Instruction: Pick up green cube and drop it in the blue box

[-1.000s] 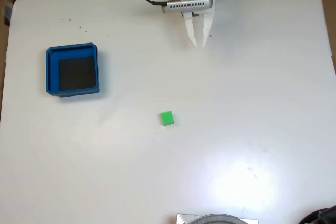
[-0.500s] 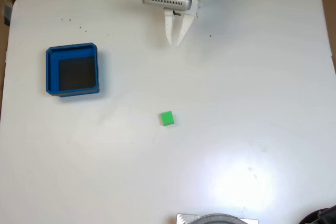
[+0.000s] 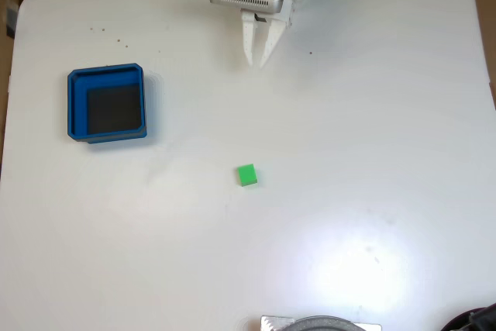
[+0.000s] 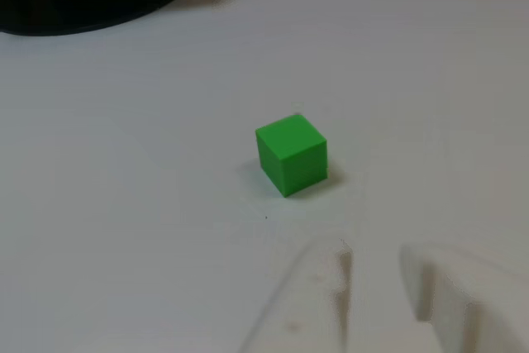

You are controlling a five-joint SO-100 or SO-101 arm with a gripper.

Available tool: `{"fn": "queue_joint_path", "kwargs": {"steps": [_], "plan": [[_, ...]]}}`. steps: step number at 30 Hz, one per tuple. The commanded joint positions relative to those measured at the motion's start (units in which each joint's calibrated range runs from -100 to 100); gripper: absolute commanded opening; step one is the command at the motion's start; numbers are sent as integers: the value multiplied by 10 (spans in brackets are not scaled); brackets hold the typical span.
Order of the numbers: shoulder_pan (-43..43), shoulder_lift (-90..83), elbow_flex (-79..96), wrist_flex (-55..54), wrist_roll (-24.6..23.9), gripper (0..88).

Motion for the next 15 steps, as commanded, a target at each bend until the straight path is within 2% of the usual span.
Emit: {"fn": "queue_joint_path", "kwargs": {"steps": [1, 15], "plan": [[-16, 72, -76, -16, 2, 13], [-22, 379, -335, -15, 2, 14]]}}
